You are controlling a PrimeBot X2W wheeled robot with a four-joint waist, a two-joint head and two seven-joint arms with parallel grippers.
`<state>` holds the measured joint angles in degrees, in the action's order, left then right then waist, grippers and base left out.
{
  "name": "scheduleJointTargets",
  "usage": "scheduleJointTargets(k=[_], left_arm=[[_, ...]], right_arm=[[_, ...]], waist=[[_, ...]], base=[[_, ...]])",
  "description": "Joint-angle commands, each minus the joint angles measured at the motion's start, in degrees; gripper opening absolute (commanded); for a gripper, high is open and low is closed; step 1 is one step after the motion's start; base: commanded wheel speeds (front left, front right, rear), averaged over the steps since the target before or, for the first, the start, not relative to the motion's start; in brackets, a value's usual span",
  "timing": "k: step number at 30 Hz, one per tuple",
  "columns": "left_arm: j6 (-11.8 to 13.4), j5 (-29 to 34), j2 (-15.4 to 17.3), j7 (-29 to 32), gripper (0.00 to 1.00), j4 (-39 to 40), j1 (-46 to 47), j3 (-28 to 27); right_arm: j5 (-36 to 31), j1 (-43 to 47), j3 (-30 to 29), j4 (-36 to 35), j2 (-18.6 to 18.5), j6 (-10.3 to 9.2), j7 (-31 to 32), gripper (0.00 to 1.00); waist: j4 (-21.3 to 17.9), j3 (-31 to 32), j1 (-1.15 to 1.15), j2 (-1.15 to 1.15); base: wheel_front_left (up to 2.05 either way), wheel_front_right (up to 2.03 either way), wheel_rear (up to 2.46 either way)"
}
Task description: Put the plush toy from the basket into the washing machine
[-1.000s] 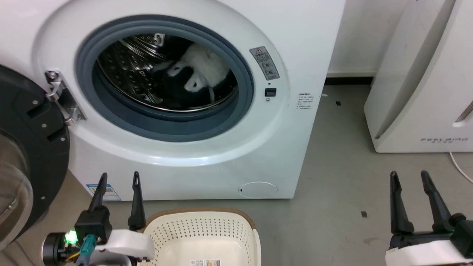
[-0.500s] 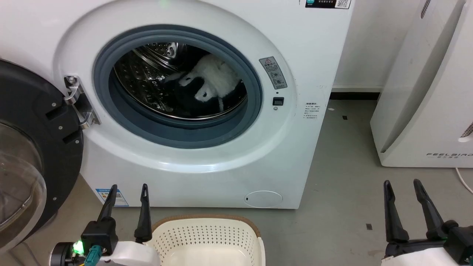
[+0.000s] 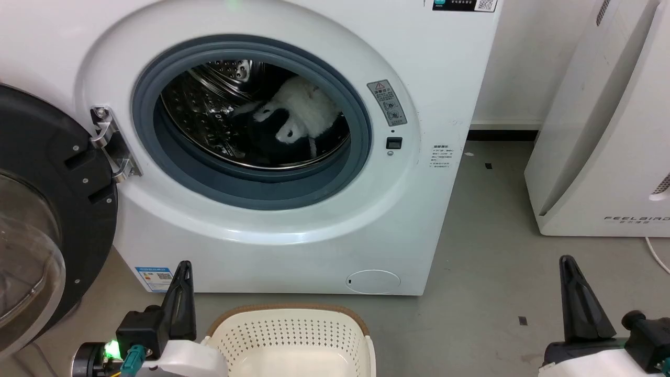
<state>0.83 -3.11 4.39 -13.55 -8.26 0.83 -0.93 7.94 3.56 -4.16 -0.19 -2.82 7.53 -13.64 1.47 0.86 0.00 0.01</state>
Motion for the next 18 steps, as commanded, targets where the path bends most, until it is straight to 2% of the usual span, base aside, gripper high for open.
scheduleJointTargets(k=[1, 18], left_arm=[[-0.09, 0.28, -0.10, 0.27, 0.00, 0.48, -0.08, 0.02], [-0.20, 0.71, -0.31, 2.26, 0.00, 1.65, -0.19, 0.15]], right_arm=[[-0.58, -0.33, 0.19, 0.02, -0.01, 0.00, 0.34, 0.00], [-1.68, -0.81, 0.78, 0.04, -0.01, -0.01, 2.33, 0.00]], waist=[[-0.01, -0.01, 0.00, -0.01], [-0.23, -0.13, 0.00, -0.01]], base=[[0.00, 0.00, 0.00], [0.00, 0.00, 0.00]])
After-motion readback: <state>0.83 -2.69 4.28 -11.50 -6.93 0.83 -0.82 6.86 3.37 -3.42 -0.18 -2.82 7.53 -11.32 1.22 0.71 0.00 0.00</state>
